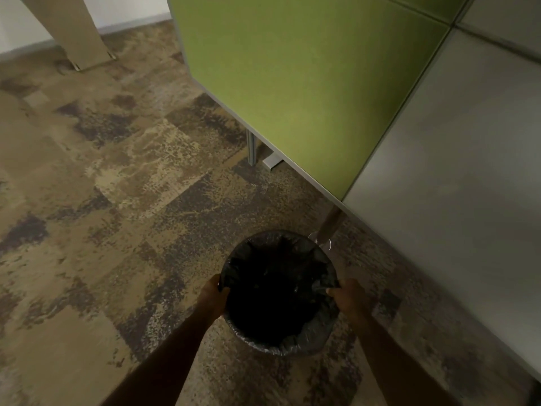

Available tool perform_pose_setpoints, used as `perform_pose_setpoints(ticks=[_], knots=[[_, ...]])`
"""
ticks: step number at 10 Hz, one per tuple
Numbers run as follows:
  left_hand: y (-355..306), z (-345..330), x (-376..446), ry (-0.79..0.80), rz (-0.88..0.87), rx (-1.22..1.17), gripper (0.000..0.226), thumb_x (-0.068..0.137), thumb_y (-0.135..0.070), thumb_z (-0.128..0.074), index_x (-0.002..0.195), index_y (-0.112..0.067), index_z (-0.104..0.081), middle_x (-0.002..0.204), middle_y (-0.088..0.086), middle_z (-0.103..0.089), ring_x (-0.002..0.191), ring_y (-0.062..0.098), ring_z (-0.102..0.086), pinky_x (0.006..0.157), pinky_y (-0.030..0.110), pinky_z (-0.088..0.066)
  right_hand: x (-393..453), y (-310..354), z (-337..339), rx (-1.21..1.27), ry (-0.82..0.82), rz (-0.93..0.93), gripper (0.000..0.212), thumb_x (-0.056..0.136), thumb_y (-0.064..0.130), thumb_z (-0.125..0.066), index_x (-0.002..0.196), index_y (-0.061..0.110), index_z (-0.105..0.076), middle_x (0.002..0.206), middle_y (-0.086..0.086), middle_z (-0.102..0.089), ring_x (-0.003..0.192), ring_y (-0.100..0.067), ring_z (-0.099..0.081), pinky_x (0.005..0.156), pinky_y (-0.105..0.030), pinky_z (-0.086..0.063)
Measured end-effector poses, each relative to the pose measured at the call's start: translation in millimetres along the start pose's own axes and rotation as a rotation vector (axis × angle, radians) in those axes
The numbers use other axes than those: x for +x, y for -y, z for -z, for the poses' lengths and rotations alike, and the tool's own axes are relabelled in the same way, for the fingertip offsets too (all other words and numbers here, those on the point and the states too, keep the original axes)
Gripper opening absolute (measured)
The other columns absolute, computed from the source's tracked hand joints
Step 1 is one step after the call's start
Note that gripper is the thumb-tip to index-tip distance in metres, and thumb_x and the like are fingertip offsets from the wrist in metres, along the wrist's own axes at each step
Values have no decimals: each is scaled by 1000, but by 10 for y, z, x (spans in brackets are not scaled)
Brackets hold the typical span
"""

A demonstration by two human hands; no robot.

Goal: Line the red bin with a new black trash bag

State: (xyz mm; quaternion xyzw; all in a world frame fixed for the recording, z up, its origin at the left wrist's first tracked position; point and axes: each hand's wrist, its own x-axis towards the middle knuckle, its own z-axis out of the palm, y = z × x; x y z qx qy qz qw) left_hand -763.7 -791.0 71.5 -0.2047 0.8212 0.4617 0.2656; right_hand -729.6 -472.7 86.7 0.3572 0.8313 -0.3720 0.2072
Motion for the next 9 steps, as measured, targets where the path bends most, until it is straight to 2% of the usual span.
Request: perform_pose_setpoints(ticks=[1, 2, 3, 4, 5, 6, 7, 8, 9], knots=[[92, -38, 30, 15, 9, 21, 38, 96, -7, -50, 134, -6, -55, 127, 18, -65, 116, 35, -64, 98, 53, -56, 27, -82, -84, -6, 6, -11, 32, 84, 19, -73, 107, -5, -72, 103, -23, -72, 95, -35, -69, 78, -34, -53], [138, -46, 78, 8, -4, 11, 37, 96, -7, -50, 132, -6, -55, 126, 19, -65, 115, 36, -64, 97, 54, -56, 41, -111, -130, -7, -6, -9, 31, 84, 20, -73, 104, -3, -73, 97, -21, -73, 89, -34, -70, 69, -30, -49], [140, -16, 97, 21, 8, 37, 35, 96, -6, -50, 131, -5, -54, 126, 20, -64, 115, 37, -63, 97, 54, -55, 58, -114, -153, 5, -1, -9, 30, 84, 19, -73, 102, -4, -73, 94, -21, -72, 89, -36, -70, 71, -32, -49], [149, -30, 29, 53, 8, 82, 35, 96, -8, -48, 132, -6, -51, 127, 18, -63, 116, 35, -62, 98, 51, -55, 49, -177, -179, 27, 0, -43, 34, 85, 17, -73, 109, -6, -70, 106, -24, -71, 97, -37, -68, 81, -38, -54], [186, -70, -37, 67, 17, 86, 38, 99, -14, -48, 136, -7, -47, 132, 17, -61, 120, 34, -60, 100, 48, -53, -16, -218, -195, -2, 9, -56, 37, 87, 20, -71, 114, -6, -68, 111, -24, -70, 102, -37, -67, 84, -36, -52], [226, -64, -52, 86, 39, 15, 47, 99, -19, -52, 143, -7, -40, 138, 19, -58, 124, 37, -58, 103, 50, -51, -55, -237, -224, 26, 12, -51, 36, 88, 21, -72, 114, -3, -70, 110, -22, -71, 100, -34, -68, 77, -28, -46], [214, 7, -98, 122, 95, -183, 66, 99, -30, -57, 154, -11, -26, 152, 20, -45, 134, 40, -52, 107, 52, -49, -107, -241, -214, 132, 70, -58, 42, 84, 25, -76, 117, -1, -68, 113, -20, -71, 95, -30, -67, 81, -31, -51], [178, 39, -191, 17, 63, -199, 69, 100, -43, -50, 158, -16, -23, 161, 18, -34, 145, 37, -40, 114, 50, -41, -141, -227, -171, 318, 158, -70, 54, 82, 39, -77, 123, 6, -66, 122, -17, -69, 101, -28, -68, 91, -42, -56], [110, 124, -363, -172, -81, 31, 66, 100, -52, -42, 156, -20, -30, 162, 10, -36, 148, 31, -37, 118, 50, -35, -268, -132, -41, 195, 53, -76, 67, 91, 55, -57, 137, 7, -55, 139, -17, -58, 123, -32, -58, 105, -43, -46]])
